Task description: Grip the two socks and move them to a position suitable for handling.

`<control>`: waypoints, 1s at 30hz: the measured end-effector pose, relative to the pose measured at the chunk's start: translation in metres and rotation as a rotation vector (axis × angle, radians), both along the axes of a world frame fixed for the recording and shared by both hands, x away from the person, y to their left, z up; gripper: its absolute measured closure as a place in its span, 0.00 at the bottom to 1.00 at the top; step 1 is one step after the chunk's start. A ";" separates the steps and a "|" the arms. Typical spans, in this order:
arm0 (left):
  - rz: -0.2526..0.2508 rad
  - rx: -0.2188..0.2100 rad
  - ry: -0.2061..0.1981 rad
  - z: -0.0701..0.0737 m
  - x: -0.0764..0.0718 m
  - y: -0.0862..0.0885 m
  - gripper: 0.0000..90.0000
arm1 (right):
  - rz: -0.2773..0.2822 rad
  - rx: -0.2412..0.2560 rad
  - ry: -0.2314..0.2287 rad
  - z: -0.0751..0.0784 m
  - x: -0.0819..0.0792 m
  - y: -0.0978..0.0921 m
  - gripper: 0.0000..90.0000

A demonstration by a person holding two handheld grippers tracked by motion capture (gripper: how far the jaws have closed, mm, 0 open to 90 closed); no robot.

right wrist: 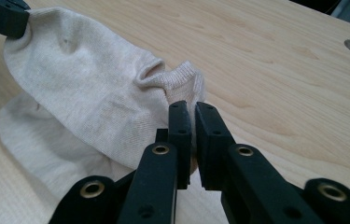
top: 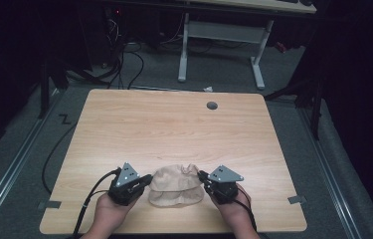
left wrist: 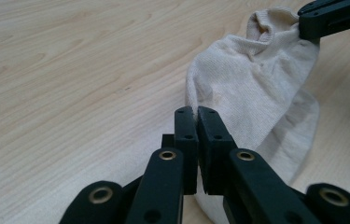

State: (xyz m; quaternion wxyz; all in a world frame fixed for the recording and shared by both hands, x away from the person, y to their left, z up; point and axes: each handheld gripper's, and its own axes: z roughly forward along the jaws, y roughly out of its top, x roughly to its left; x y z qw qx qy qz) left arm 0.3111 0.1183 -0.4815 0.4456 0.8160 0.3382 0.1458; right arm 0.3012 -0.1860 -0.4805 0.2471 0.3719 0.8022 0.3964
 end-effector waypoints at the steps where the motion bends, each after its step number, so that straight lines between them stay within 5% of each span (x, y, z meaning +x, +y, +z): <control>1: -0.007 0.003 0.003 -0.001 -0.003 0.000 0.97 | 0.003 0.001 0.003 0.000 -0.002 0.000 0.95; 10: -0.044 0.050 0.045 -0.011 -0.013 -0.005 0.97 | 0.023 -0.024 0.053 -0.011 -0.016 -0.001 0.95; 15: -0.068 0.084 0.099 -0.023 -0.014 -0.009 0.96 | 0.023 -0.041 0.101 -0.021 -0.021 -0.004 0.95; 27: -0.054 0.147 0.130 -0.039 -0.006 -0.009 0.95 | 0.023 -0.107 0.164 -0.037 -0.015 -0.003 0.93; 29: -0.036 0.118 0.144 -0.041 -0.008 -0.012 0.94 | 0.020 -0.112 0.170 -0.037 -0.015 -0.003 0.93; 30: -0.053 0.157 0.116 -0.040 -0.006 -0.010 0.94 | 0.019 -0.111 0.175 -0.039 -0.013 -0.003 0.92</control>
